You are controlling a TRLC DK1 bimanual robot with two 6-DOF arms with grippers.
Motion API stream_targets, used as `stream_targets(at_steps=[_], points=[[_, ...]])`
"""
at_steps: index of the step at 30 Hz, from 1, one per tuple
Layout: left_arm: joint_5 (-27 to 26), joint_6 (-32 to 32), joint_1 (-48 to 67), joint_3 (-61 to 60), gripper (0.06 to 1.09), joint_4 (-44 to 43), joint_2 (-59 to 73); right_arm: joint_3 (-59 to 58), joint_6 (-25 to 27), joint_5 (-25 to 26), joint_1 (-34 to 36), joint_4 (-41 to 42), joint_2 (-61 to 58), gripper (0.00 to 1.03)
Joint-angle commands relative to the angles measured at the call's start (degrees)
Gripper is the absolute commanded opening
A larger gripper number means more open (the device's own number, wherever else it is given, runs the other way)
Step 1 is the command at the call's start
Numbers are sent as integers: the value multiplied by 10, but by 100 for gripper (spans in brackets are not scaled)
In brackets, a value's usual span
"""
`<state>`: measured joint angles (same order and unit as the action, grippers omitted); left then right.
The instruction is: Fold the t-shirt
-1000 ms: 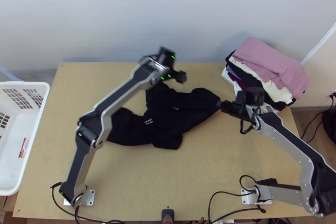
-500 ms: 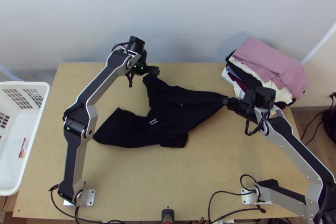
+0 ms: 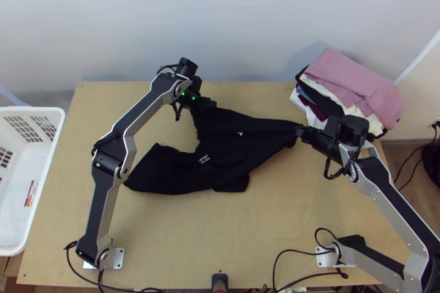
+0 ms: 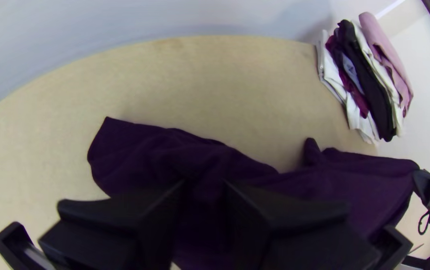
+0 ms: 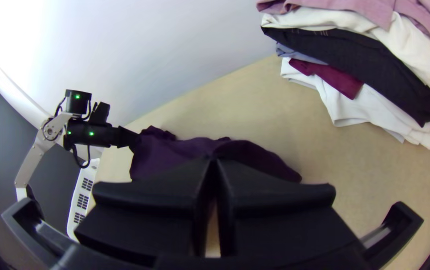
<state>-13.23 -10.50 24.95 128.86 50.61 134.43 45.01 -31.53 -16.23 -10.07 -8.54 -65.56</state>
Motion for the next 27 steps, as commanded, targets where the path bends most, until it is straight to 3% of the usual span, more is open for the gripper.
stream_targets(at_steps=[1,4,10,15,21,27], points=[[-7,-2,-13,-11,10,-10,10,-3,-6,18,-2,-2,28,3],[-7,-13,-32,-11,10,-17,-2,4,2,33,-9,-2,46,3],[-6,-31,-73,-10,10,-30,-73,29,23,113,-58,6,82,3],[3,-27,-93,-4,9,-38,-144,63,46,145,-53,7,84,3],[28,-21,-112,0,9,-49,-228,117,136,168,-63,35,101,3],[104,-22,-123,-4,9,-46,-303,189,205,175,-62,47,97,3]])
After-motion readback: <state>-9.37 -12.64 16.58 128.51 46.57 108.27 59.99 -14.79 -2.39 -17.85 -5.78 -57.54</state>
